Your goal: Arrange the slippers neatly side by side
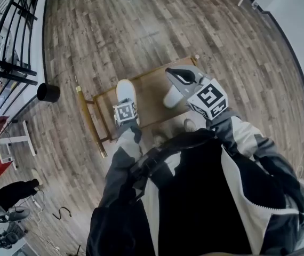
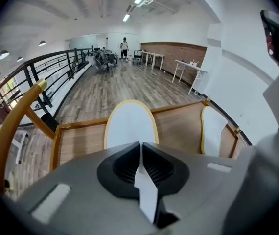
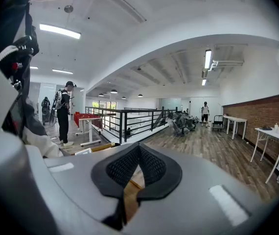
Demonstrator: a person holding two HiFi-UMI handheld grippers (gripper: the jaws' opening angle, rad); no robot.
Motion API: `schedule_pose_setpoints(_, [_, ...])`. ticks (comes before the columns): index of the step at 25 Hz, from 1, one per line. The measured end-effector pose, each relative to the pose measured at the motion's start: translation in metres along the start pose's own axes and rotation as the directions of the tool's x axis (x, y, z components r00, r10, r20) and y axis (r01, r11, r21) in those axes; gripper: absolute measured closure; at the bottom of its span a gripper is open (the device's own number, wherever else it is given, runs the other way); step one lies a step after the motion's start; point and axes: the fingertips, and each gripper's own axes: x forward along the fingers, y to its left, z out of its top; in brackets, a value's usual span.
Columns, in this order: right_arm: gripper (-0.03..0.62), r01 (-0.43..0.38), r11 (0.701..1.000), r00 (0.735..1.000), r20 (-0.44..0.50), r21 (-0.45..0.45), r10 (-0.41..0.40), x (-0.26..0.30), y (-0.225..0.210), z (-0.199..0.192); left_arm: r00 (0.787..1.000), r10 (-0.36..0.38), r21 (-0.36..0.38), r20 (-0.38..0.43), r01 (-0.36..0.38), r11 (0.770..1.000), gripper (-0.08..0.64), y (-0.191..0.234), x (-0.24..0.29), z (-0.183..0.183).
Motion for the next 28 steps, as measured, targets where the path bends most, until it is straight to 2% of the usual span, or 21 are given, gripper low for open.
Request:
schedule_pose_setpoints(6, [0.588, -0.069, 0.998, 0.997, 0.019, -0.003, 0.069, 0.017, 0.017, 0.007, 0.992, 0.002, -0.017, 0.123, 0.000, 1.000, 0.534, -0.002, -0.038, 0.022])
schedule_pose_setpoints(14, [0.588, -0.168, 0.986, 0.985, 0.037, -0.015, 0.169, 0.047, 0.050, 0.012, 0.950, 0.042, -0.027, 0.309, -0.036, 0.999, 0.535, 0.009, -0.110, 0.040])
schedule_pose_setpoints(18, [0.588, -0.207, 0.978, 0.977, 0.042, -0.017, 0.208, 0.057, 0.067, 0.015, 0.904, 0.041, -0.011, 0.426, -0.040, 0.999, 0.535, 0.008, -0.154, 0.057])
schedule_pose_setpoints(24, [0.588, -0.252, 0.968, 0.967, 0.044, -0.006, 0.252, 0.076, 0.091, 0.013, 0.807, 0.015, 0.059, 0.591, -0.061, 0.996, 0.535, -0.002, -0.228, 0.093])
schedule_pose_setpoints(26, [0.588, -0.260, 0.966, 0.965, 0.044, -0.002, 0.259, 0.081, 0.097, 0.013, 0.785, 0.005, 0.086, 0.619, -0.074, 0.994, 0.535, -0.006, -0.246, 0.099])
schedule_pose_setpoints(28, [0.588, -0.264, 0.964, 0.963, 0.045, -0.001, 0.264, 0.085, 0.104, 0.014, 0.774, 0.004, 0.104, 0.633, -0.090, 0.990, 0.535, -0.007, -0.258, 0.100])
